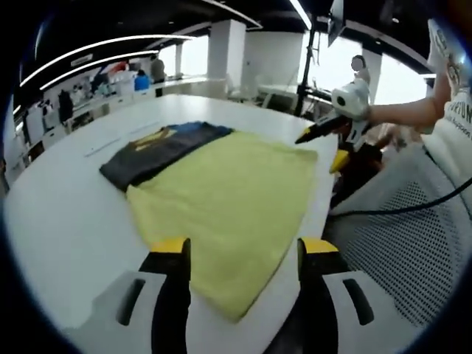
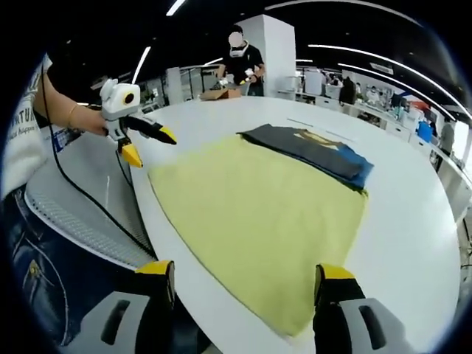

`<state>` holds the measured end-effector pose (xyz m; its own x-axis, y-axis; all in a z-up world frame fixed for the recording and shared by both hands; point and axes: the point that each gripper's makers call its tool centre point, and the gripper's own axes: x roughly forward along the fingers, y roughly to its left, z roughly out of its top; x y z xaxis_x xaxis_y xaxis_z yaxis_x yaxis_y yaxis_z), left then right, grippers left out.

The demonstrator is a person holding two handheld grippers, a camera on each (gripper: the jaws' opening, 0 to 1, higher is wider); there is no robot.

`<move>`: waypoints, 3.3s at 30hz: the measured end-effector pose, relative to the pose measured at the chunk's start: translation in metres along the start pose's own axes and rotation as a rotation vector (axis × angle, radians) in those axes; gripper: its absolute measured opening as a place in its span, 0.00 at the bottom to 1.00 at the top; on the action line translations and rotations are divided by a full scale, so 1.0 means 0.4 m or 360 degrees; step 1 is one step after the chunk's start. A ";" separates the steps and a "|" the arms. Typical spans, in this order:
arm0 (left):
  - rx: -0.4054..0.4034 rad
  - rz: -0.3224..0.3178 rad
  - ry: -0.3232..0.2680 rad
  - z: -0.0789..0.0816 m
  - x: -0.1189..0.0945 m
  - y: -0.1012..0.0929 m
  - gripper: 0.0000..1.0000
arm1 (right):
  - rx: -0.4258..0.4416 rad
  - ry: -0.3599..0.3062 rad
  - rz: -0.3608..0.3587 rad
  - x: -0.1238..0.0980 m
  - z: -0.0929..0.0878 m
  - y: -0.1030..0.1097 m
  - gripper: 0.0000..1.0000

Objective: Fold the garment on the visible template until the final outline fits inside the template.

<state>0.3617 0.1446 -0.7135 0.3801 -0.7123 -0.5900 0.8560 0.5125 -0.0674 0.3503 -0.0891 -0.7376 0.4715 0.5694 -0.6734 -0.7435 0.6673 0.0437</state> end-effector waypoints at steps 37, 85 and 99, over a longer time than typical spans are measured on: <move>0.0130 0.0076 0.0295 -0.127 0.013 0.021 0.24 | -0.0114 0.0204 -0.0017 0.010 -0.065 -0.106 0.23; -0.0081 0.0081 0.0419 -0.143 -0.045 -0.036 0.00 | 0.0019 0.0150 0.0031 -0.044 -0.081 -0.035 0.00; -0.0104 0.0069 0.0465 -0.138 -0.076 -0.063 0.00 | 0.0049 0.0124 0.0082 -0.068 -0.069 -0.008 0.00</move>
<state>0.3090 0.1798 -0.7384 0.2907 -0.5258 -0.7994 0.8133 0.5759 -0.0830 0.3268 -0.1201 -0.7398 0.3938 0.5650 -0.7250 -0.7504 0.6532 0.1014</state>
